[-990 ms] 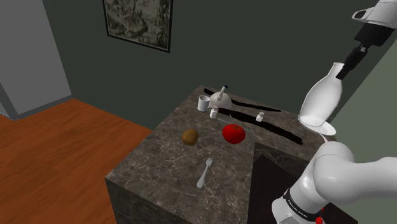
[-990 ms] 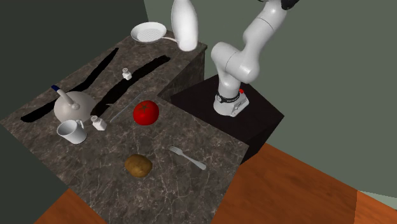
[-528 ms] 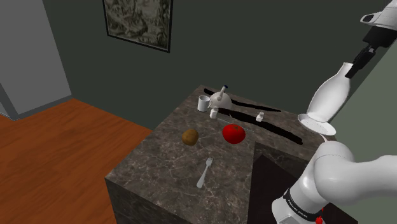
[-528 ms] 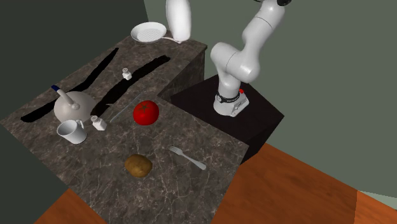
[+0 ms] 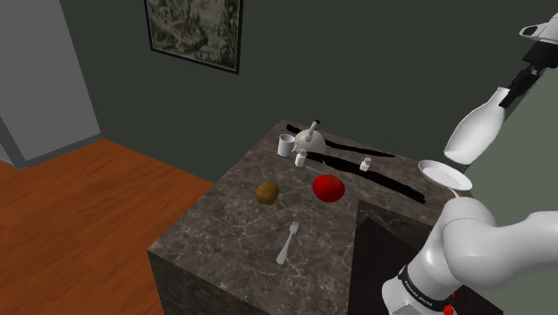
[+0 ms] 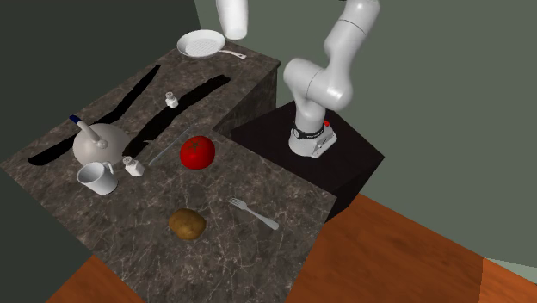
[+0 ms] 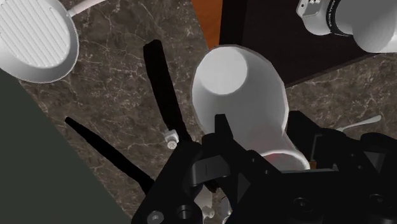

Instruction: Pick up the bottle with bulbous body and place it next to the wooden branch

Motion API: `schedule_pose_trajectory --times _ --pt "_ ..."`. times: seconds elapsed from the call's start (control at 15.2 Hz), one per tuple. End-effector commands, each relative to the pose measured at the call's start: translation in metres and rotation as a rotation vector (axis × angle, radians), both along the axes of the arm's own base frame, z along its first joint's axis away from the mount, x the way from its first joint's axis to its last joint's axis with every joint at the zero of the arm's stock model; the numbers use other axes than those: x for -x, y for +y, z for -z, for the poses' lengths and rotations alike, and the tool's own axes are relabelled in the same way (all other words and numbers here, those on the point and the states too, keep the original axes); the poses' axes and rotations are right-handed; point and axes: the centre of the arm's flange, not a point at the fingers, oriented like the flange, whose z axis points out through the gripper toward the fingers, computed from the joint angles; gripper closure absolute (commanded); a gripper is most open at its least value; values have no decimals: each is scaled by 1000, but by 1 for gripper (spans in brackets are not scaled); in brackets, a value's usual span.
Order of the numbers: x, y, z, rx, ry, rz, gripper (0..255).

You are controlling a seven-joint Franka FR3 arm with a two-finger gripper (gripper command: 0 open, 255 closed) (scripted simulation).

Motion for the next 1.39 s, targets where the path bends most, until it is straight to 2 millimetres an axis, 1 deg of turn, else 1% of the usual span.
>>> schedule_pose_trajectory --times 0.0,0.07,0.13,1.32 --pt "6 -26 -1 2 0 0 255" --pt "9 -39 -1 2 0 0 255" --pt "14 -58 -1 2 0 0 255" --pt "14 -58 94 2 0 0 255"
